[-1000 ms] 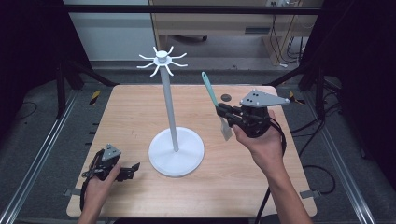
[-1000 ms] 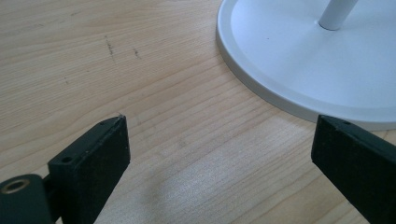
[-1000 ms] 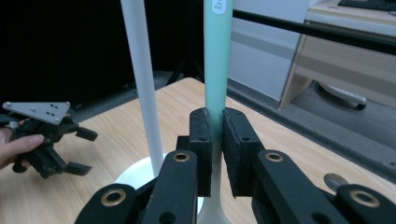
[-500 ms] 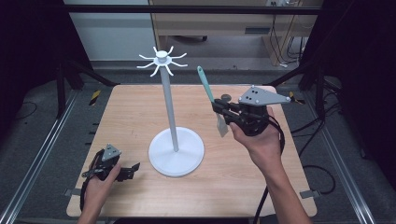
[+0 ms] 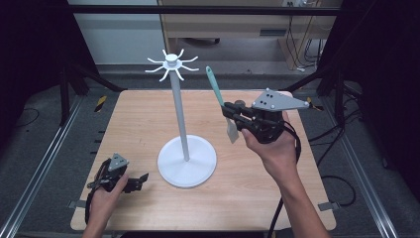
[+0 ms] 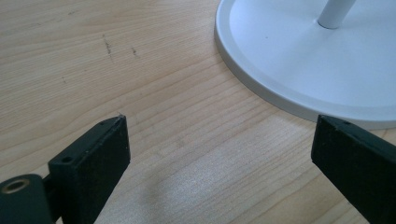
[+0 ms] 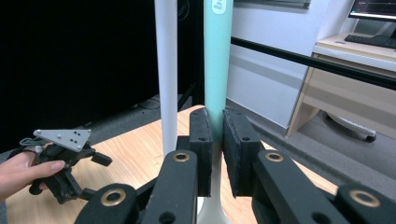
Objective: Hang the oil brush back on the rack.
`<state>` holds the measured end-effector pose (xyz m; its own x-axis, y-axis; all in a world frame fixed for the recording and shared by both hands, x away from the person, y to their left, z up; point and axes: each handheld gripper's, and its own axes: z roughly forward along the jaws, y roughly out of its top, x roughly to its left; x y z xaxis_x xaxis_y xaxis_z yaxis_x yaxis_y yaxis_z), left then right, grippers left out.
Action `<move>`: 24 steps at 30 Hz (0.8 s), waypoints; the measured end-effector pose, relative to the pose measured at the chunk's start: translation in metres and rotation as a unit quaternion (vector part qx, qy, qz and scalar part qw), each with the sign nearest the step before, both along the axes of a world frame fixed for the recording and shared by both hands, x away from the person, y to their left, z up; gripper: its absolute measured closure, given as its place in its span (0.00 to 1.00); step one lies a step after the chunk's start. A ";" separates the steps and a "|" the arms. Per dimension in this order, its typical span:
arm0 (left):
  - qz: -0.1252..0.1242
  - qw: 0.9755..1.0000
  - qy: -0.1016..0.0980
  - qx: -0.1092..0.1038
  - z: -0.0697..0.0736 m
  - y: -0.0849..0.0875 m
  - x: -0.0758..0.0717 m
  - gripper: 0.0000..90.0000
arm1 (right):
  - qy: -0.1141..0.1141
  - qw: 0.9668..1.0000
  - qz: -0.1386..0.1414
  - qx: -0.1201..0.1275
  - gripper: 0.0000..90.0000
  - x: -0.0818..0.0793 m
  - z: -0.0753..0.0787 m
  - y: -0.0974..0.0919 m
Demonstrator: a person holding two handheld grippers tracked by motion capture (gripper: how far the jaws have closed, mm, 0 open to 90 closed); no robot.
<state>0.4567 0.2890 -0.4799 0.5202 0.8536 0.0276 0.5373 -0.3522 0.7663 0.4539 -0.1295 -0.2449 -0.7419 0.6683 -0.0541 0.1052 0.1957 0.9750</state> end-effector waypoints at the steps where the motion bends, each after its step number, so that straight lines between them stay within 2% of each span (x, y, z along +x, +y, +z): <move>1: 0.000 1.000 0.000 -0.001 0.000 0.000 0.000 0.05 | -0.001 1.000 0.001 0.000 0.92 0.000 0.001 0.001; 24: -0.005 1.000 0.003 0.002 0.000 -0.001 0.000 0.05 | -0.002 1.000 0.018 0.003 0.92 0.003 0.003 0.012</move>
